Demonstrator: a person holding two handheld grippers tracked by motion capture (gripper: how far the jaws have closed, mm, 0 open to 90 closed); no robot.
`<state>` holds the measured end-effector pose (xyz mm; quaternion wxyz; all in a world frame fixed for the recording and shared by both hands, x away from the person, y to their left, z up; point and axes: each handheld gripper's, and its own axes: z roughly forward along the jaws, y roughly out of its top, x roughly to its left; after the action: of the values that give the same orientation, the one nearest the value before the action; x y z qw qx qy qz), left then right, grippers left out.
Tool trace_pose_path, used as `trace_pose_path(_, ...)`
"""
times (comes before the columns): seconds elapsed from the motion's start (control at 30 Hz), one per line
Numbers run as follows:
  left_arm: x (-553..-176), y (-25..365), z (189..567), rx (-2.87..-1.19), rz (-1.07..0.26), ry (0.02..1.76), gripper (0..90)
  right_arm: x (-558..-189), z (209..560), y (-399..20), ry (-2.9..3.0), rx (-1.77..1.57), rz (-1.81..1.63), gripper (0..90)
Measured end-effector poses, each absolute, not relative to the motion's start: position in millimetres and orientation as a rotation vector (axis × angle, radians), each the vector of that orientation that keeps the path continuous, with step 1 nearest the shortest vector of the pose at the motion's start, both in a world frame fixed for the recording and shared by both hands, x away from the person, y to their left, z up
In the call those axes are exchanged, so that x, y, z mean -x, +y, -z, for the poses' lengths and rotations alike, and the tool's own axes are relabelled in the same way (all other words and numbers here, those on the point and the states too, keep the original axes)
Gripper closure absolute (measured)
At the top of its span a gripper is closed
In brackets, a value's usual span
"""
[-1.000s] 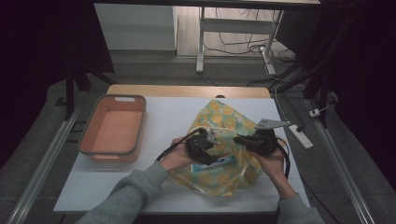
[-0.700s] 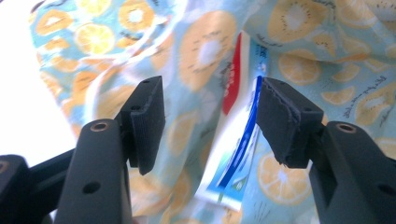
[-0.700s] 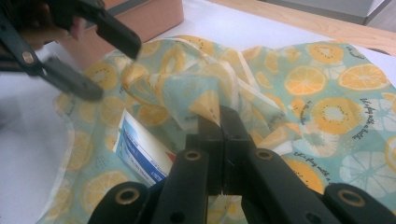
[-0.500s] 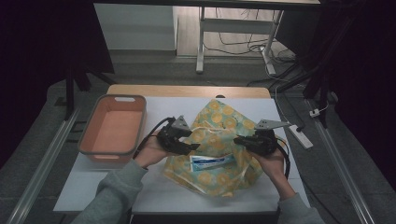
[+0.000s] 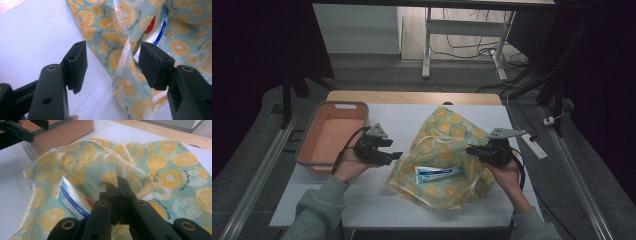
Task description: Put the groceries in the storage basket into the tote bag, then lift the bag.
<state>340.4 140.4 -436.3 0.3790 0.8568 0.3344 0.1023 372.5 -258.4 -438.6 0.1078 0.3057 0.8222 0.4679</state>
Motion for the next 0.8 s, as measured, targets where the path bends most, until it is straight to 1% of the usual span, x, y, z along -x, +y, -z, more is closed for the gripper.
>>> trace_pose_path(0.47, -341.3, 138.2, 438.9, -2.202, -0.264, 0.859, 38.9, -371.3, 438.5, -256.6, 2.427, -0.890, -1.377, 88.7)
trace_pose_path(0.8, -346.2, 118.7, 447.8, -2.250, -0.244, 0.837, 36.7, -371.3, 438.2, -257.1, 2.421, -0.894, -1.377, 88.7)
